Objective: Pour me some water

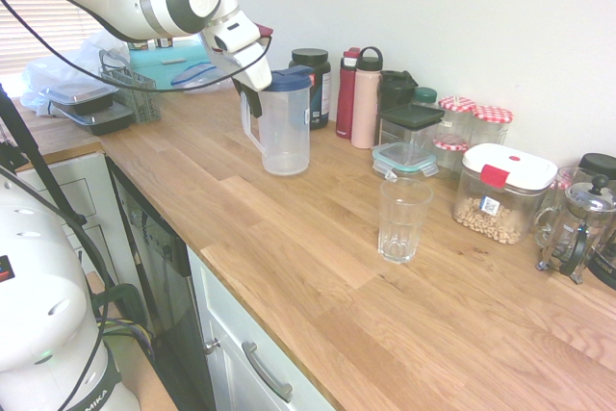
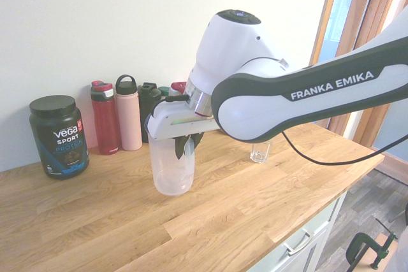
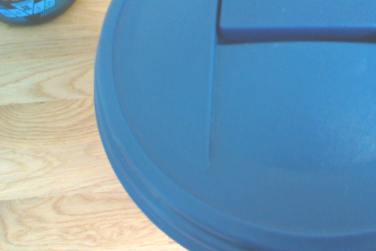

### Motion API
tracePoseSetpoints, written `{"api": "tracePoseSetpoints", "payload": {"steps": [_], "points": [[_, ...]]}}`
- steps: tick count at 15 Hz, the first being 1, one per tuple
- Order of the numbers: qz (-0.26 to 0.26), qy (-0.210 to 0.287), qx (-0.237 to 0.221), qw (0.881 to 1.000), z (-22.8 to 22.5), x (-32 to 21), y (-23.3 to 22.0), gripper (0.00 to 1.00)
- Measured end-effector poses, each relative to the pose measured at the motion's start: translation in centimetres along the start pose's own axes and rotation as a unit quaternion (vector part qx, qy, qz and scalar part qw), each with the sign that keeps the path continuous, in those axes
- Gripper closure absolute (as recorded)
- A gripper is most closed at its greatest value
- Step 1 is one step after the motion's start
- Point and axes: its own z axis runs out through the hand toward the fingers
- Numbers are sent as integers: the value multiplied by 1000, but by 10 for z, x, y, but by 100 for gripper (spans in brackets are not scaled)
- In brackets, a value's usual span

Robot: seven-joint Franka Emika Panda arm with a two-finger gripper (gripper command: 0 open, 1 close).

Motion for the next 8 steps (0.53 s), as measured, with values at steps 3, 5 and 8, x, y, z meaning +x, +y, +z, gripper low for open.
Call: {"api": "tracePoseSetpoints", "payload": {"steps": [3,5,8], "points": [[5,-3,-1,1000,11,-3,-2,0],[4,-2,-2,1000,15,-3,-6,0],[5,-2,1,1000,18,-4,-8,0]]}}
